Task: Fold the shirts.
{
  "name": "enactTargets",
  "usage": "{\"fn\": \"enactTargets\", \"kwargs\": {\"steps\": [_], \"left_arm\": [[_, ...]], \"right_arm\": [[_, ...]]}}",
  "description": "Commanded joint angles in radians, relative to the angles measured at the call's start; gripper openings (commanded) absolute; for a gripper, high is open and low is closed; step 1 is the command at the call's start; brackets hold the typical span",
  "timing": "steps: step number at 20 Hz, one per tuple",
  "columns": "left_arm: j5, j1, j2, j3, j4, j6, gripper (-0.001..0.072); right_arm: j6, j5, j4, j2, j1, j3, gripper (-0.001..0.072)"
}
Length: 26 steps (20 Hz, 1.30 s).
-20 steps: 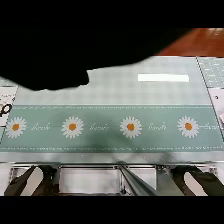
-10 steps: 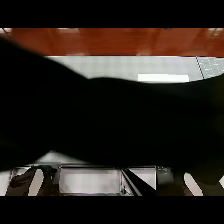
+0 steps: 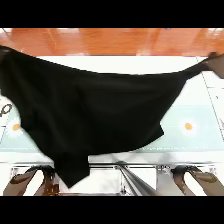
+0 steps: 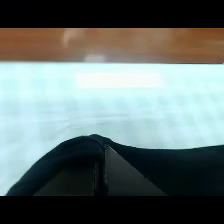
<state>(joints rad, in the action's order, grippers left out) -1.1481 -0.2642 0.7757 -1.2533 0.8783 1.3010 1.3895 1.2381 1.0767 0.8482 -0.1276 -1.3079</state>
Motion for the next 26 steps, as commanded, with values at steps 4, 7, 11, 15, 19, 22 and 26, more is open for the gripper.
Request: {"fn": "enactTargets", "kwargs": {"steps": [4,7,11,15,19,22,26], "left_arm": [[0.452,0.077,0.447,0.064,-0.042,-0.097,0.0026],[0.49,0.141,0.616,-0.005,-0.042,-0.097,0.0026],[0.459,0.212,0.733,-0.02,-0.041,-0.088,0.0124],[0.262,0.143,0.731,-0.053,0.076,-0.038,0.0508],[-0.106,-0.128,0.651,-0.086,0.23,0.163,0.0507],[-0.174,-0.28,0.541,0.1,0.225,0.174,0.0507],[-0.257,-0.412,0.481,0.482,0.069,0.026,0.0504]], "right_arm": [[-0.155,-0.445,-0.248,0.49,0.0,0.06,0.0028],[-0.168,-0.533,-0.408,0.699,0.0,-0.027,0.0028],[-0.163,-0.52,-0.537,0.84,0.0,-0.083,0.0126],[-0.152,-0.411,-0.533,0.805,-0.068,-0.083,0.0418],[-0.113,-0.053,-0.451,0.678,-0.302,-0.074,0.0409],[-0.12,-0.014,-0.298,0.529,-0.403,0.105,0.0409],[-0.211,-0.149,-0.352,0.303,-0.445,0.501,0.0411]]}}
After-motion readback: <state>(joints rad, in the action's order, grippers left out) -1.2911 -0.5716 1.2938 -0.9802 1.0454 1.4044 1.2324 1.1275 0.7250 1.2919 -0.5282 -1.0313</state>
